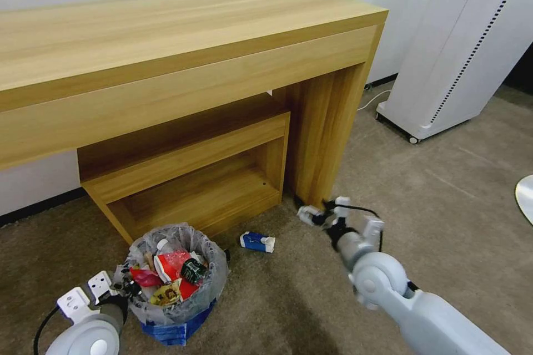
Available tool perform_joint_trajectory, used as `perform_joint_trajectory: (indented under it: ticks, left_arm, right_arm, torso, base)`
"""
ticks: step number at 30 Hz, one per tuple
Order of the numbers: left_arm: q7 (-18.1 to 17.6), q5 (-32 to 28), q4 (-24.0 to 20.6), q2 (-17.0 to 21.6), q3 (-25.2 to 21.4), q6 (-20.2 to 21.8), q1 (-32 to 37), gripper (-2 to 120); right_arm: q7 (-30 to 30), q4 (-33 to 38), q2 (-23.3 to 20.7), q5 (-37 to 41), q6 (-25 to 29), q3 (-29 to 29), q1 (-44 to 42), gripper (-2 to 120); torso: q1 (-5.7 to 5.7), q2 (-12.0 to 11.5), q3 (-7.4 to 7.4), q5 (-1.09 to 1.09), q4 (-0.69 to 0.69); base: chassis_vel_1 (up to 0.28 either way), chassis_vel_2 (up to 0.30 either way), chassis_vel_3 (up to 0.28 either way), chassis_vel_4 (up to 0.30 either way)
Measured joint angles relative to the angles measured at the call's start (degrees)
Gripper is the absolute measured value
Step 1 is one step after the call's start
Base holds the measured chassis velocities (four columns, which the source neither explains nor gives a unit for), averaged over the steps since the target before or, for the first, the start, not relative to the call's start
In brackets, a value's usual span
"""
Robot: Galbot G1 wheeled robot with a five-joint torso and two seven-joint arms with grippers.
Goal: Pick up the trash bin and place the garbage on the floor into it.
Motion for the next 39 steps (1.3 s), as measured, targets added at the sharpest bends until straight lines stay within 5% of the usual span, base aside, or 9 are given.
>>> perform_joint_trajectory:
  ticks: [4, 12, 18, 24, 29, 32, 33, 36, 39]
  left_arm:
    - [-0.01, -0.04, -0.12, 0.05, 0.02, 0.0, -0.02, 0]
    - [-0.04, 0.29, 1.05, -1.17, 0.71, -0.06, -0.93, 0]
    - [-0.1, 0.38, 1.27, -1.25, 0.68, -0.12, -1.03, 0]
    - [-0.07, 0.48, 1.31, -1.38, 0.63, -0.27, -0.77, 0]
    - [-0.02, 0.49, 1.46, -1.32, 0.66, -0.4, -1.14, 0]
    - [-0.03, 0.45, 1.55, -1.29, 0.69, -0.53, -1.48, 0]
    - [-0.03, 0.45, 1.55, -1.29, 0.69, -0.53, -1.48, 0]
    - [0.0, 0.53, 1.72, -1.6, 0.77, -0.76, -1.93, 0]
    - [0.12, 0.63, 1.89, -1.73, 0.92, -0.89, -2.1, 0]
  right_arm:
    - [6.99, -3.71, 3.56, 6.47, -4.45, -2.26, 3.08, 100]
    - [12.46, -16.45, 21.05, 7.89, -1.74, -0.15, 4.87, 100]
    - [12.42, -22.54, 24.73, 6.56, 0.28, 0.74, 5.65, 88]
    - [9.95, -27.81, 26.79, 2.69, 1.89, 0.67, 6.42, 92]
    - [2.1, -26.62, 22.51, -4.13, 0.96, -4.03, 6.46, 92]
    - [-9.69, -23.77, 12.14, -11.61, 1.25, -11.96, 8.45, 92]
    - [-9.69, -23.77, 12.14, -11.61, 1.25, -11.96, 8.45, 92]
    - [-22.18, -24.06, 0.85, -23.46, 6.53, -20.53, 12.39, 92]
    - [-25.73, -25.15, -1.86, -28.17, 7.92, -23.42, 14.24, 92]
  torso:
    - [0.0, 0.0, 0.0, -0.01, 0.0]
    - [0.0, 0.0, 0.0, -0.01, 0.01]
    - [0.0, 0.0, 0.0, -0.02, -0.01]
    - [0.0, 0.0, 0.0, 0.0, 0.0]
    - [0.0, 0.0, 0.0, 0.0, 0.0]
    - [0.0, 0.0, 0.0, 0.04, 0.02]
    - [0.0, 0.0, 0.0, 0.04, 0.02]
    - [0.0, 0.0, 0.0, 0.02, -0.05]
    - [0.0, 0.0, 0.01, 0.0, -0.03]
  base:
    - [0.0, 0.0, 0.0, 0.0]
    - [0.0, 0.0, 0.0, 0.0]
    - [0.0, 0.0, 0.0, 0.0]
    - [0.0, 0.0, 0.0, 0.0]
    - [0.0, 0.0, 0.0, 0.0]
    - [0.0, 0.0, 0.0, 0.0]
    - [0.0, 0.0, 0.0, 0.0]
    - [0.0, 0.0, 0.0, 0.0]
    - [0.0, 0.0, 0.0, 0.0]
